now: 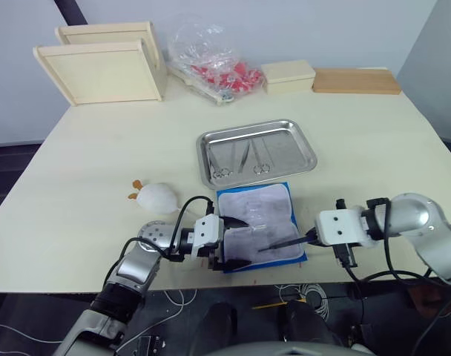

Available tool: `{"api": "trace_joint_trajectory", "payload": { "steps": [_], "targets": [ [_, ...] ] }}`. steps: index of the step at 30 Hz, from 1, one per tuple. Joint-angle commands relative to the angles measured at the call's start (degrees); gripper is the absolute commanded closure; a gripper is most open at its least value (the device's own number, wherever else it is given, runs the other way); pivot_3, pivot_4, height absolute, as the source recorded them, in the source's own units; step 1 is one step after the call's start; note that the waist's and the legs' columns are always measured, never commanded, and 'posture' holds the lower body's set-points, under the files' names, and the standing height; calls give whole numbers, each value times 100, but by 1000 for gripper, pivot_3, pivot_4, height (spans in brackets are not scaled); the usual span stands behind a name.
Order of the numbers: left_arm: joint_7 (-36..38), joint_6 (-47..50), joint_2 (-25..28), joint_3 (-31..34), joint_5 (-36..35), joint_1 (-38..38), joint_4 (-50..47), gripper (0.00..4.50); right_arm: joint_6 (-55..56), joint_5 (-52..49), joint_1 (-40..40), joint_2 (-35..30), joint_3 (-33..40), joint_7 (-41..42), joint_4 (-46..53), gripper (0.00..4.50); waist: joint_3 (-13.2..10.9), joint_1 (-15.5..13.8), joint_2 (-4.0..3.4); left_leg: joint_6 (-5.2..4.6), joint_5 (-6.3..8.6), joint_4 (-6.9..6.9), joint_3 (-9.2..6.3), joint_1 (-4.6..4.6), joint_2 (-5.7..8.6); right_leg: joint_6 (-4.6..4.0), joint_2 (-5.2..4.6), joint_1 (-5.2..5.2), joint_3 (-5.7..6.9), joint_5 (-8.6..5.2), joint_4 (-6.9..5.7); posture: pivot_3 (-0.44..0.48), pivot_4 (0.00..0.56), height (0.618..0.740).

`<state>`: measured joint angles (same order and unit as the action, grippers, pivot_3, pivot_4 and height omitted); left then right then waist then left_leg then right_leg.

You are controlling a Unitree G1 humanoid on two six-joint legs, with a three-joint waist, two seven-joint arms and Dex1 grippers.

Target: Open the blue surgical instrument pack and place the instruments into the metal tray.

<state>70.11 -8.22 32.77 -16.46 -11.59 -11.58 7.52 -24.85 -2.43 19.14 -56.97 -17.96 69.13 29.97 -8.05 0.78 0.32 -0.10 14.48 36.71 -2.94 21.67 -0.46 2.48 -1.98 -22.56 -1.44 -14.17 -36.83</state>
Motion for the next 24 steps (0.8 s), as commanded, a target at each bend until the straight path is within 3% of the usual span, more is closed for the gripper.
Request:
{"api": "trace_joint_trajectory", "payload": {
  "steps": [1,13,24],
  "targets": [
    [48,142,99,-353,470,265,503,0,219,-123,-81,-248,385,113,35,4428,0,-1,0,0,0,0,2,0,0,-1,0,0,1,-1,0,0,150,740],
    [21,163,93,-350,462,294,457,0,850,-433,-260,-920,1228,443,-360,4428,0,-1,-2,0,0,1,9,-1,-2,-3,-2,0,-2,-2,0,0,150,740],
    [11,196,110,-341,447,329,387,0,-187,-1164,331,-1,1624,-341,-678,4428,3,0,-6,0,0,1,9,-2,-2,-3,-1,2,-7,-1,0,0,150,740]
  ]
}}
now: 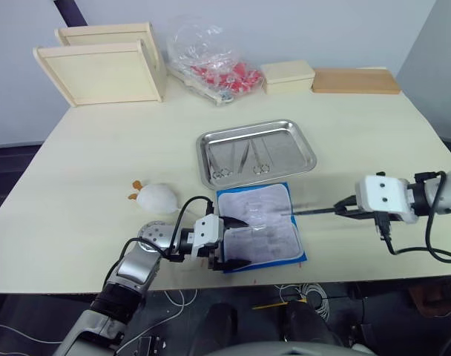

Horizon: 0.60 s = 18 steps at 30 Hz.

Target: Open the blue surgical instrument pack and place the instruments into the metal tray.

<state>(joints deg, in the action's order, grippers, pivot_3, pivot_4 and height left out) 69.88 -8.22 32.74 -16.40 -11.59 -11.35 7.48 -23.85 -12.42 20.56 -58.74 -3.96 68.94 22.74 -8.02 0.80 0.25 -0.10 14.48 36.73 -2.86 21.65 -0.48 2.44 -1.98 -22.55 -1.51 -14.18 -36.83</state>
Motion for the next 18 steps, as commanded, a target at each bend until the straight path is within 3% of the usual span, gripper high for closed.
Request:
{"api": "trace_joint_trajectory", "payload": {
  "steps": [1,18],
  "targets": [
    [33,199,115,-346,447,307,387,0,-404,-200,245,298,232,-452,22,4428,0,-4,0,0,0,0,0,0,0,-1,0,0,0,4,0,0,150,740],
    [-11,252,125,-320,437,315,322,0,-2634,-242,1346,2357,97,-2942,-753,4428,4,3,-9,0,0,-1,-1,4,5,-19,2,-2,3,18,-2,0,150,740]
  ]
}}
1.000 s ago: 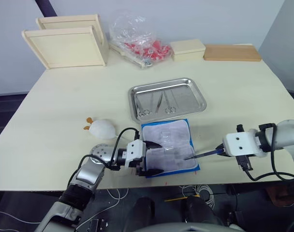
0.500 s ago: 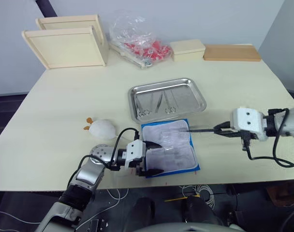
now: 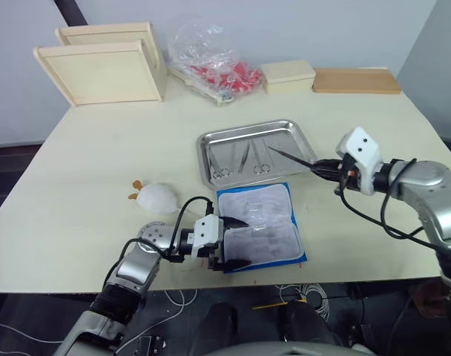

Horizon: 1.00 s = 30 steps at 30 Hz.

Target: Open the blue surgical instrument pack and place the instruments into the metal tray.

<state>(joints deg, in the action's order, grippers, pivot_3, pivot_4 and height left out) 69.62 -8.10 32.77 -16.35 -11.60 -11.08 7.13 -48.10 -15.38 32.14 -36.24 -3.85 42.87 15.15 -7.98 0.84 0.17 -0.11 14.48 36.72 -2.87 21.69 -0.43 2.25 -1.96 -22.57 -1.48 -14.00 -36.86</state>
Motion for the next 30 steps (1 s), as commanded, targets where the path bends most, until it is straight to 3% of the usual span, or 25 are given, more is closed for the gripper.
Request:
{"api": "trace_joint_trajectory", "payload": {
  "steps": [1,14,30],
  "targets": [
    [12,240,124,-325,440,288,355,0,-284,75,249,189,62,-441,-48,4428,0,-1,0,0,0,0,0,1,1,0,0,0,0,0,0,0,150,740],
    [-32,253,112,-319,446,308,338,0,-689,602,1579,1747,-74,-1994,-2227,4428,3,20,-11,0,0,-1,1,1,3,-2,0,-3,0,2,-4,0,150,740],
    [-110,236,167,-299,443,460,252,0,-346,664,2456,2862,654,-3154,-4600,4428,5,54,-15,0,0,-6,1,1,6,-2,-2,-3,-1,3,-8,0,150,740]
  ]
}}
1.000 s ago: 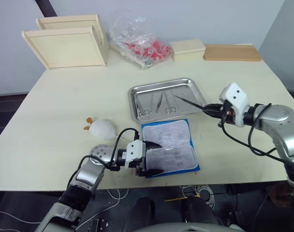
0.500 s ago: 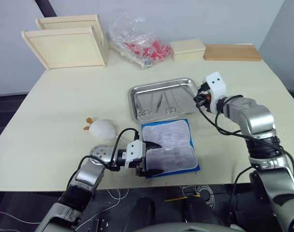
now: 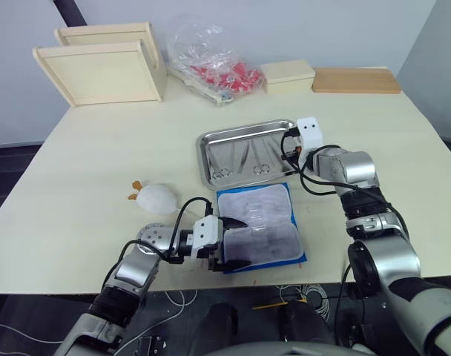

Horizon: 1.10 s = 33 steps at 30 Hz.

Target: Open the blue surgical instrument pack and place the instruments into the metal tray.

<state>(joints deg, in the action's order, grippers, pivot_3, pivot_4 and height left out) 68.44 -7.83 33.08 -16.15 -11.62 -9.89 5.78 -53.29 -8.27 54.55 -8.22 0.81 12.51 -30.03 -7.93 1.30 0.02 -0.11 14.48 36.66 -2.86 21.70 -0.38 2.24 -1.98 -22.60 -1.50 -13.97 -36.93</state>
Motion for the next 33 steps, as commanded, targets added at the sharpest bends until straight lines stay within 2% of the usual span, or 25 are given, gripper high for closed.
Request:
{"api": "trace_joint_trajectory", "payload": {
  "steps": [1,8,9,14,15,16,23,33],
  "targets": [
    [5,212,138,-319,444,348,380,0,198,-54,236,86,219,-145,-152,4428,0,13,-1,0,0,-1,1,0,0,0,0,0,-1,0,0,0,150,740],
    [-6,226,140,-303,448,378,360,0,522,15,315,135,172,-121,-535,4428,3,83,-6,0,0,-3,0,-1,1,0,-1,1,-1,0,0,0,150,740],
    [-6,226,140,-303,451,379,362,0,548,23,308,129,138,-77,-530,3473,3,83,-6,0,0,-2,1,-2,2,1,-1,1,-1,0,0,0,150,740],
    [7,224,156,-292,442,393,361,0,584,44,222,76,24,129,-290,1036,3,87,-8,0,0,-2,0,-1,2,1,-1,0,-2,0,0,0,150,740],
    [10,224,156,-291,442,391,364,0,589,54,207,53,5,163,-222,256,3,87,-8,0,0,-2,0,-1,2,1,-1,0,-2,0,0,0,150,740],
    [11,223,157,-291,443,389,366,0,587,58,189,24,-6,185,-127,49,3,87,-8,0,0,-2,0,-1,1,1,-1,0,-2,0,0,0,150,740],
    [20,204,152,-271,430,359,398,0,771,125,-117,-286,-289,581,980,49,1,96,-11,0,0,-3,-2,0,1,1,-2,0,-2,0,1,0,150,740],
    [34,133,99,60,-11,392,109,0,1419,-422,-1564,-919,-252,1708,3380,49,0,107,-9,0,0,-6,-10,3,-2,3,-1,-3,-1,-2,5,0,150,740]
  ]
}}
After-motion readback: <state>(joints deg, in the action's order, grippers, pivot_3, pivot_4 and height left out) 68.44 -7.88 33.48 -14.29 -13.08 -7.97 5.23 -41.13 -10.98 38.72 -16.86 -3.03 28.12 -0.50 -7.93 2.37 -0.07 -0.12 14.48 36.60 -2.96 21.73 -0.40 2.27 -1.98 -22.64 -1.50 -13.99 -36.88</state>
